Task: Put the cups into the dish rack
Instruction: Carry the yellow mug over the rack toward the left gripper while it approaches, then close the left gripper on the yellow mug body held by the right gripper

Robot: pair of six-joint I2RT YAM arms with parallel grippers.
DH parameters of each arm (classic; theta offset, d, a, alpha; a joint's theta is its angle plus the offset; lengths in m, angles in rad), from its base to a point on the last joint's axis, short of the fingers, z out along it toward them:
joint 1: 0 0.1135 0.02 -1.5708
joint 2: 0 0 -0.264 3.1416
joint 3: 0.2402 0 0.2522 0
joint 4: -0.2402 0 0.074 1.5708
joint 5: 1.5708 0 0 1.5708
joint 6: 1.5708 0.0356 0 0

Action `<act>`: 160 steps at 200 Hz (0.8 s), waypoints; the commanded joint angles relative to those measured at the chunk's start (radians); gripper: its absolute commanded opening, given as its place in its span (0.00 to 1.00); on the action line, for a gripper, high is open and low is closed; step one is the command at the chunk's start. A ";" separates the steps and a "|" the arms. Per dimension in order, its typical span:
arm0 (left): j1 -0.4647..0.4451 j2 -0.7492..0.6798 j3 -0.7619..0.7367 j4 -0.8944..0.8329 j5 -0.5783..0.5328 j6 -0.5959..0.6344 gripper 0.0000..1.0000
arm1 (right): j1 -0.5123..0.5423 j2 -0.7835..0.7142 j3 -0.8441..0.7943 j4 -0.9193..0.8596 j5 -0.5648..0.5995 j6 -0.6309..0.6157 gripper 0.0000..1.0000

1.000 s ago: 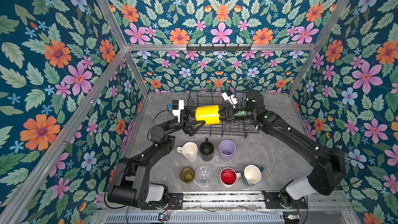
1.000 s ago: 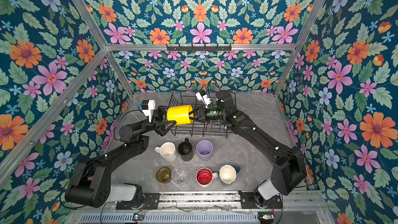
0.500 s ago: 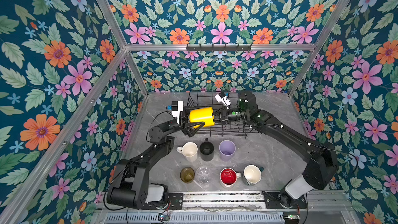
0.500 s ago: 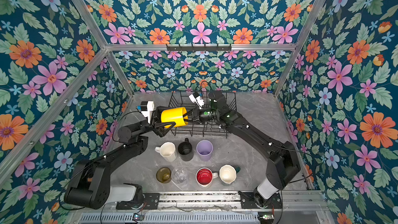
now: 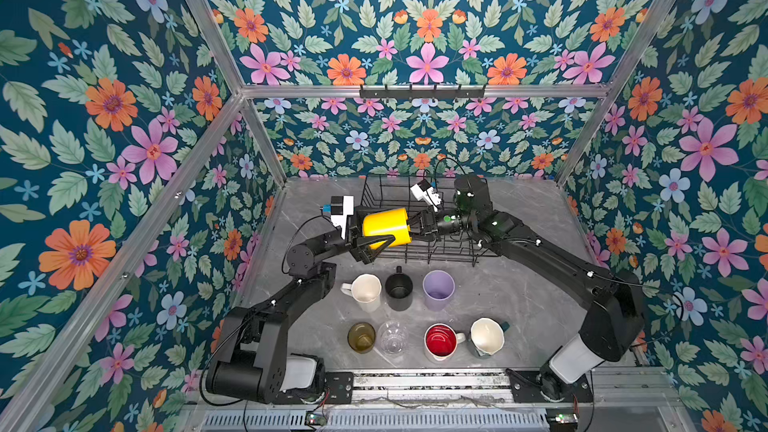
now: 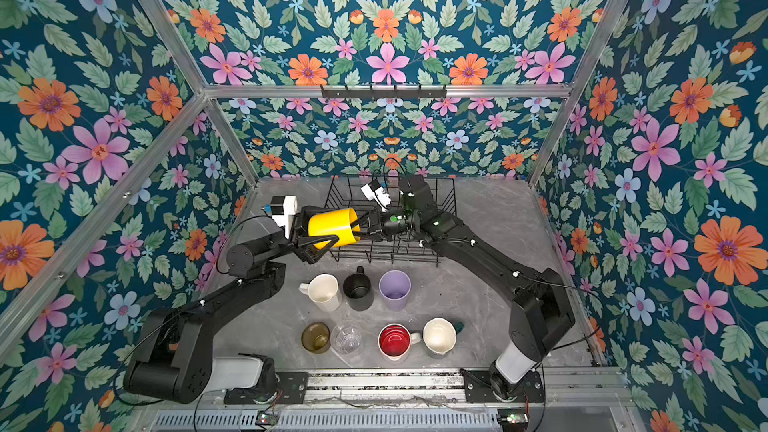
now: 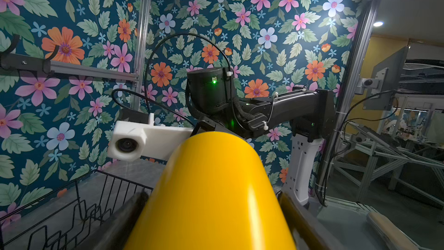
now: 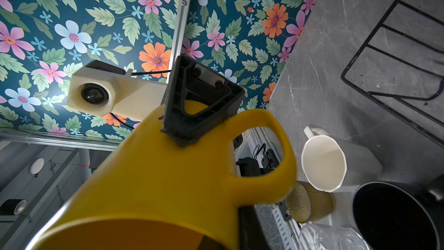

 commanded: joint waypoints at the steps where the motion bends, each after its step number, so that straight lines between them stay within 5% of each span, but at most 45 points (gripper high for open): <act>1: -0.005 0.002 0.008 0.009 0.064 -0.024 0.89 | 0.006 -0.003 0.025 0.098 -0.044 -0.019 0.00; 81: -0.008 0.003 0.003 0.009 0.088 -0.015 0.92 | 0.005 0.006 0.087 -0.025 -0.049 -0.088 0.00; 160: -0.011 0.006 0.013 0.005 0.119 -0.027 0.83 | 0.006 0.016 0.096 -0.029 -0.053 -0.088 0.00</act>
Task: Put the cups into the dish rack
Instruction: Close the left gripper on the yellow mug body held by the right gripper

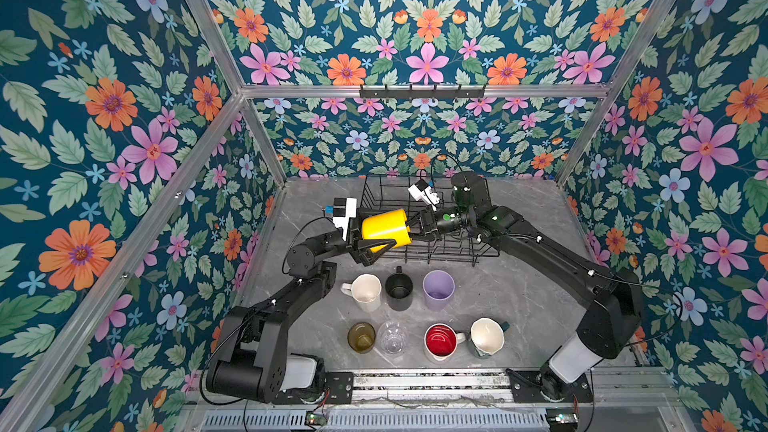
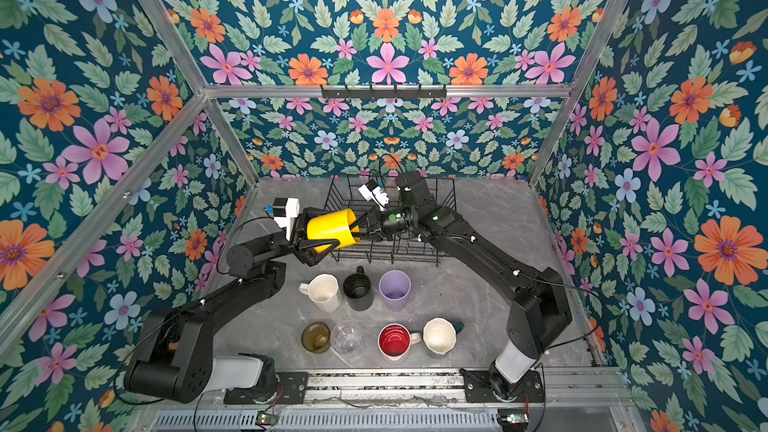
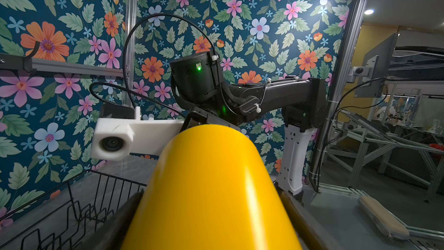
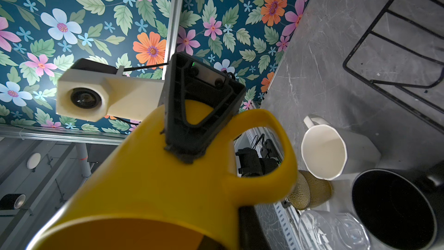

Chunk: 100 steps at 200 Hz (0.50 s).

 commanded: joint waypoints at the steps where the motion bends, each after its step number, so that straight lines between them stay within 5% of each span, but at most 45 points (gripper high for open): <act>1: -0.006 0.002 0.006 -0.009 0.061 -0.030 0.83 | 0.005 0.001 0.017 0.120 -0.033 -0.023 0.00; 44: -0.010 0.004 0.003 -0.009 0.078 -0.026 0.92 | 0.004 0.007 0.026 0.115 -0.036 -0.023 0.00; 100: -0.010 0.005 0.000 -0.012 0.076 -0.014 0.88 | 0.005 0.008 0.041 0.099 -0.037 -0.031 0.00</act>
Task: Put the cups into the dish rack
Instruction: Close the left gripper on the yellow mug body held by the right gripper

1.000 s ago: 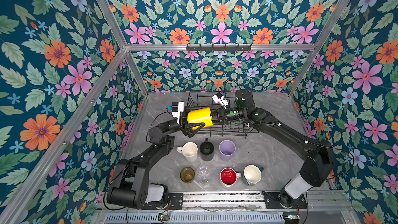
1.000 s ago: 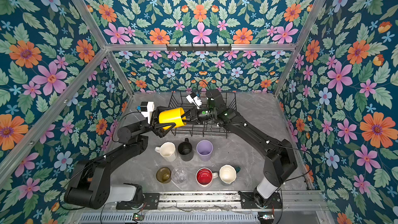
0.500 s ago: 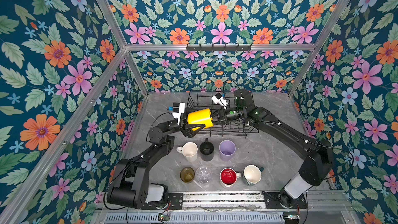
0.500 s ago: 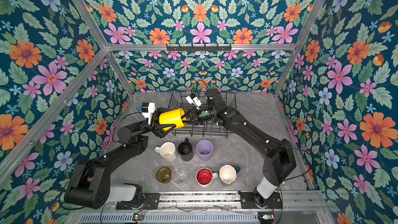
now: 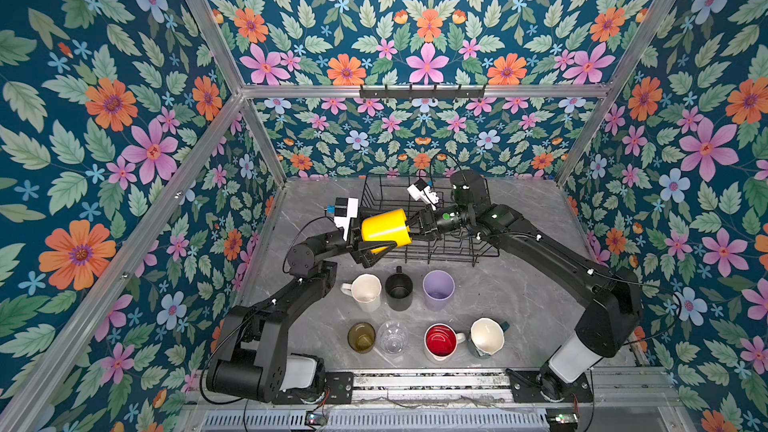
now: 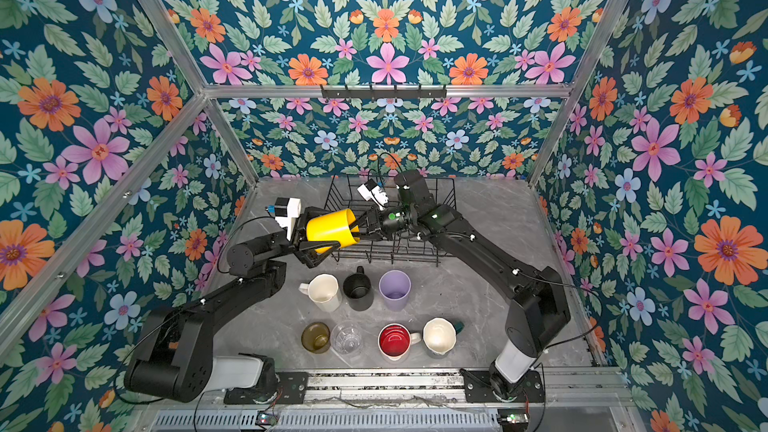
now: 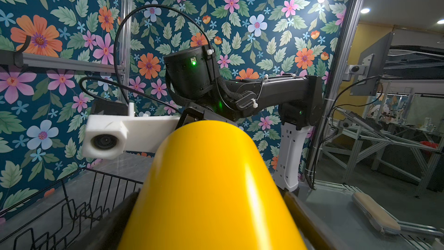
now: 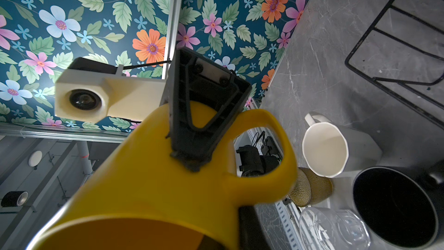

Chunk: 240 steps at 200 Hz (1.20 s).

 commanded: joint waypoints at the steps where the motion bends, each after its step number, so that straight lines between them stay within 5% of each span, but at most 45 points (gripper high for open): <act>1: -0.006 0.003 -0.002 -0.009 0.056 -0.011 0.88 | 0.004 -0.003 0.016 0.132 -0.023 -0.020 0.00; 48: -0.006 0.004 0.007 -0.011 0.062 -0.017 0.70 | 0.006 -0.003 0.007 0.150 -0.021 -0.011 0.00; 88: -0.006 -0.013 0.019 -0.014 0.071 -0.018 0.38 | 0.005 -0.004 -0.002 0.151 -0.016 -0.010 0.00; 158: 0.007 -0.044 0.025 -0.015 0.062 -0.012 0.00 | 0.005 -0.021 -0.013 0.146 -0.003 -0.009 0.10; 240: 0.035 -0.108 0.031 -0.134 -0.017 0.113 0.00 | 0.005 -0.037 -0.056 0.177 0.007 0.020 0.38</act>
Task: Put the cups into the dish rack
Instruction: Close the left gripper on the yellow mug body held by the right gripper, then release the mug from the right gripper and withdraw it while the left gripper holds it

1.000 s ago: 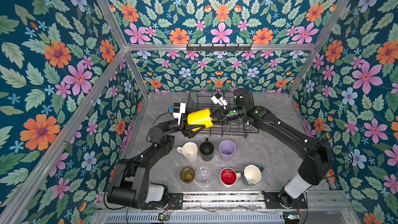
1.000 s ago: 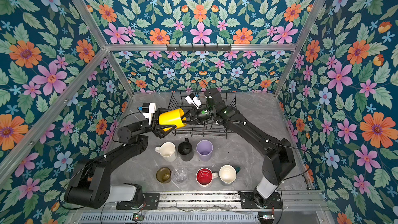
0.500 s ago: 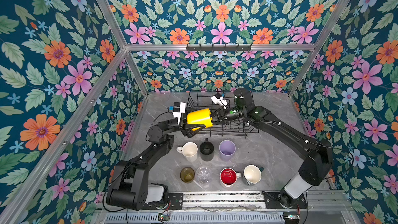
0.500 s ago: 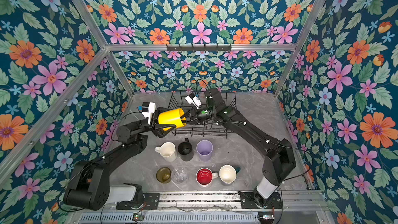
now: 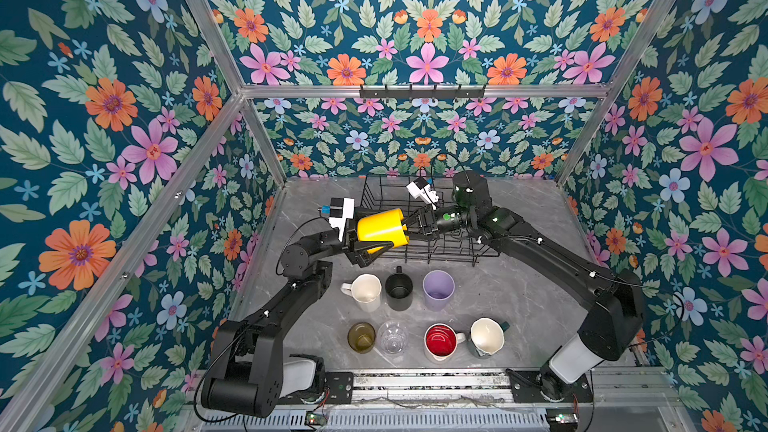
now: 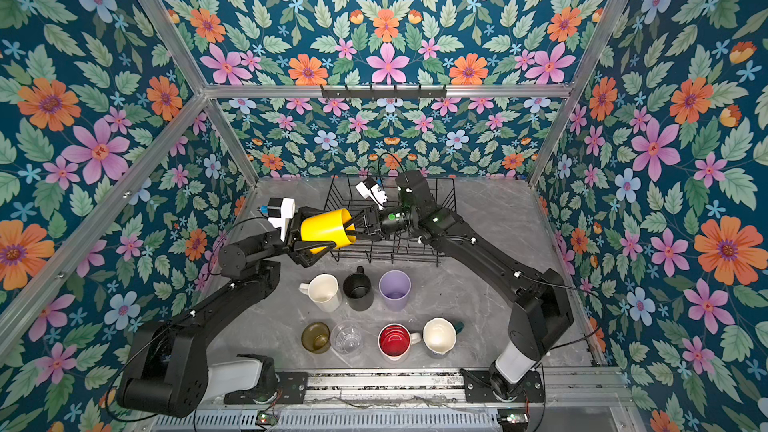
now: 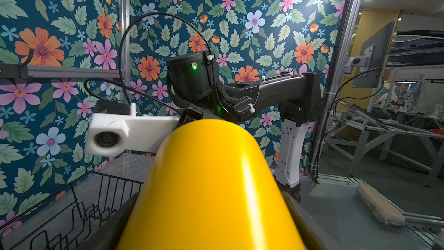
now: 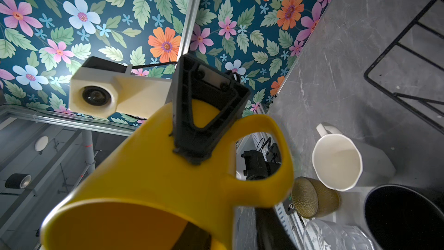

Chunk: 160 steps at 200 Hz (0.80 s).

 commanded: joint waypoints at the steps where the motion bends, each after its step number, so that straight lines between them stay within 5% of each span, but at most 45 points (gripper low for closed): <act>1: 0.004 -0.022 0.017 -0.045 -0.041 0.076 0.00 | 0.000 -0.014 -0.007 0.055 0.011 -0.002 0.38; 69: 0.004 -0.081 0.039 -0.281 -0.112 0.249 0.00 | -0.044 -0.078 -0.112 0.093 0.104 0.030 0.58; 110: 0.002 -0.121 0.112 -0.675 -0.245 0.481 0.00 | -0.169 -0.211 -0.299 0.176 0.217 0.090 0.66; 160: 0.002 -0.046 0.275 -1.022 -0.390 0.584 0.00 | -0.265 -0.406 -0.399 -0.024 0.461 -0.067 0.77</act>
